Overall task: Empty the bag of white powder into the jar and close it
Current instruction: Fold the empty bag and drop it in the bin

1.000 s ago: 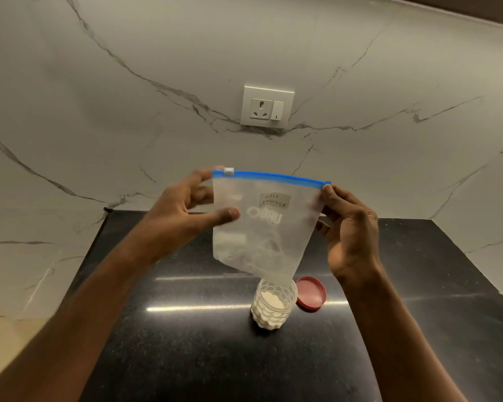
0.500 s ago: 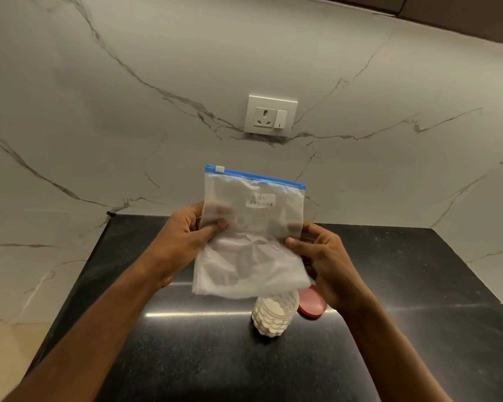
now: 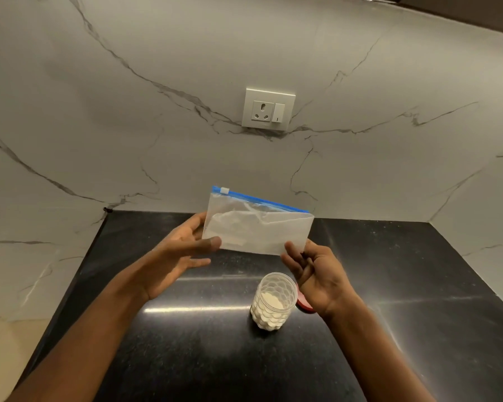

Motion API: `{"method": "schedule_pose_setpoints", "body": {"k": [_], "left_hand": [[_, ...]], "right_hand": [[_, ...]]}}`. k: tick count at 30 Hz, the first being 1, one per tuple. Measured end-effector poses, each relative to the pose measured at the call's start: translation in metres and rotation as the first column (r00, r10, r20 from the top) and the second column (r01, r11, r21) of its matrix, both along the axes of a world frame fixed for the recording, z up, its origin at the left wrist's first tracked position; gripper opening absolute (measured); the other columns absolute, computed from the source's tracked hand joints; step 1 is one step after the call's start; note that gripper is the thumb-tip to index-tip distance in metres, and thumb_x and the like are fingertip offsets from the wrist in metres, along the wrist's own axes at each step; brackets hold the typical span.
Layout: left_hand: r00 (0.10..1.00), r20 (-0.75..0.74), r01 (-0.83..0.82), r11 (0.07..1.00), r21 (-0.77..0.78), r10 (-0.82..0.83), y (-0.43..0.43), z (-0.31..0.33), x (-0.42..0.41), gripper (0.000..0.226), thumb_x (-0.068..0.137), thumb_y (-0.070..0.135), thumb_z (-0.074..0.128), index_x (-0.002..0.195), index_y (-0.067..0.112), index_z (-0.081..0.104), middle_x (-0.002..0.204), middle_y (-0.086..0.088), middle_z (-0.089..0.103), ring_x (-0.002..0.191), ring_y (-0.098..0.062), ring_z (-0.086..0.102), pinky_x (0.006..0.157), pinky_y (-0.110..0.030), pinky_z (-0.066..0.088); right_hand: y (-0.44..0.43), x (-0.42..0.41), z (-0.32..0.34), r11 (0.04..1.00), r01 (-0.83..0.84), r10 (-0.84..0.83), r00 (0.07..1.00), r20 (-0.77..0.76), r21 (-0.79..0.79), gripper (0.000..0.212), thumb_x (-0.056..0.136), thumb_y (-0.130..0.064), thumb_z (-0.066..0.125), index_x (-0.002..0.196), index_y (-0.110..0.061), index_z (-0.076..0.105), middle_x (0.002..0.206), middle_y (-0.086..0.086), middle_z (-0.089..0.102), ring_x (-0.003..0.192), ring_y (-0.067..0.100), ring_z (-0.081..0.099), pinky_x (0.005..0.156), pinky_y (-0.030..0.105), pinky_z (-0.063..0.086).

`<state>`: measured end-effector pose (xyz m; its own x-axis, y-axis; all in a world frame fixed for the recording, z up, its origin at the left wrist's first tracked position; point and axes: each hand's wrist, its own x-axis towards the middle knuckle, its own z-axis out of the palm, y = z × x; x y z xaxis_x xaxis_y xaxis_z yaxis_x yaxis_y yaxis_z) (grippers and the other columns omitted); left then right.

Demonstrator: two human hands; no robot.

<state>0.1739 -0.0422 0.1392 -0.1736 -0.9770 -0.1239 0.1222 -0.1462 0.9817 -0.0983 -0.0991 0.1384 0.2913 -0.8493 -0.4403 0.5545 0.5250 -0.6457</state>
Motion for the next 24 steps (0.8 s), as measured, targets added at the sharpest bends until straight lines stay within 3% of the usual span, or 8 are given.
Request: {"method": "schedule_pose_setpoints", "body": {"k": [3,6,9,12,15,18,21,24], "left_hand": [[0.994,0.022,-0.102,0.994,-0.048,0.104,-0.004,0.006,-0.017,0.123,0.041,0.075,0.095,0.147,0.026,0.055,0.137,0.000,0.073,0.125,-0.020,0.071,0.101,-0.045,0.059],[0.954,-0.033,-0.300,0.951,-0.074,0.299,-0.014,0.006,-0.028,0.076,0.069,0.063,0.090,0.129,0.020,0.071,0.118,-0.003,0.081,0.114,-0.026,0.076,0.081,-0.032,0.064],[0.903,-0.094,-0.425,0.903,-0.068,0.418,-0.020,0.002,-0.035,0.038,0.086,0.040,0.079,0.115,0.017,0.077,0.106,-0.003,0.083,0.105,-0.029,0.078,0.073,-0.030,0.065],[0.880,-0.150,-0.463,0.884,-0.059,0.451,-0.016,0.000,-0.044,0.036,0.083,0.039,0.078,0.113,0.020,0.076,0.103,0.000,0.083,0.095,-0.019,0.081,0.071,-0.032,0.066],[0.888,-0.173,-0.440,0.897,-0.046,0.427,-0.011,-0.004,-0.059,0.041,0.085,0.038,0.077,0.120,0.018,0.073,0.107,-0.002,0.082,0.098,-0.020,0.080,0.074,-0.035,0.067],[0.903,-0.173,-0.403,0.915,-0.028,0.393,-0.007,-0.009,-0.074,0.043,0.085,0.036,0.077,0.123,0.017,0.072,0.110,-0.005,0.081,0.102,-0.025,0.079,0.077,-0.039,0.067],[0.899,-0.192,-0.405,0.914,-0.016,0.394,-0.004,-0.009,-0.079,0.045,0.085,0.033,0.078,0.123,0.011,0.072,0.111,-0.013,0.081,0.102,-0.031,0.079,0.080,-0.043,0.067],[0.898,-0.198,-0.406,0.913,-0.033,0.392,-0.003,-0.007,-0.079,0.041,0.084,0.032,0.078,0.119,0.013,0.074,0.104,-0.011,0.083,0.094,-0.028,0.081,0.071,-0.035,0.067]], "right_hand": [[0.003,0.004,0.002,0.994,-0.103,0.096,0.987,-0.130,-0.049,0.020,0.078,0.000,0.068,0.092,-0.003,0.082,0.106,0.025,0.078,0.061,0.016,0.075,0.057,0.026,0.064],[0.003,0.006,0.000,0.991,-0.094,0.075,0.981,-0.177,-0.100,0.026,0.092,-0.001,0.057,0.093,-0.005,0.083,0.096,0.022,0.078,0.060,0.017,0.073,0.059,0.030,0.064],[0.005,0.000,-0.003,0.970,-0.074,0.051,0.993,-0.104,-0.230,0.035,0.091,-0.019,0.059,0.120,-0.013,0.077,0.103,0.016,0.077,0.067,0.015,0.069,0.059,0.030,0.058],[0.014,-0.004,-0.015,0.912,-0.132,0.102,0.990,-0.097,-0.389,0.069,0.076,-0.046,0.075,0.141,-0.029,0.062,0.125,0.008,0.072,0.094,0.021,0.067,0.077,0.032,0.052],[0.027,0.014,-0.027,0.882,-0.150,0.141,0.989,-0.053,-0.447,0.092,0.070,-0.050,0.089,0.149,-0.021,0.051,0.143,0.014,0.063,0.131,0.033,0.061,0.097,0.045,0.056],[0.028,0.042,-0.017,0.913,-0.066,0.092,0.995,0.048,-0.402,0.093,0.073,-0.045,0.090,0.150,-0.017,0.048,0.142,0.021,0.063,0.130,0.038,0.062,0.095,0.047,0.058],[0.018,0.055,-0.009,0.944,0.121,-0.120,0.993,0.024,-0.305,0.084,0.068,-0.035,0.095,0.141,-0.014,0.059,0.132,0.021,0.070,0.118,0.039,0.070,0.088,0.051,0.061],[0.012,0.058,-0.013,0.931,0.242,-0.253,0.967,-0.006,-0.273,0.075,0.070,-0.016,0.093,0.138,-0.015,0.060,0.124,0.018,0.075,0.109,0.037,0.075,0.085,0.055,0.063]]}}
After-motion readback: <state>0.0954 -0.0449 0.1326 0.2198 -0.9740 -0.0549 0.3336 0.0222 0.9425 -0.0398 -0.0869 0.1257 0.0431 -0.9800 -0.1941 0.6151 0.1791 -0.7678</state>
